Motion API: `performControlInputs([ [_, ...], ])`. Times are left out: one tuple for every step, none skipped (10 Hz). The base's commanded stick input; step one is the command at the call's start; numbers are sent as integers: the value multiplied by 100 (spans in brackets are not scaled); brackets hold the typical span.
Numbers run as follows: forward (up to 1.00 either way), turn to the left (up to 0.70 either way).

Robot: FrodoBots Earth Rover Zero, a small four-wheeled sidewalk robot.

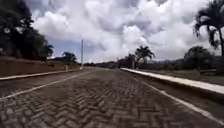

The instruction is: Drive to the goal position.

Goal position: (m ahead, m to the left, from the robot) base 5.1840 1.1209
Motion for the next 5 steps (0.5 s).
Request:
performControlInputs([
  [100, 0],
  [100, 0],
  [100, 0],
  [100, 0],
  [100, 1],
])
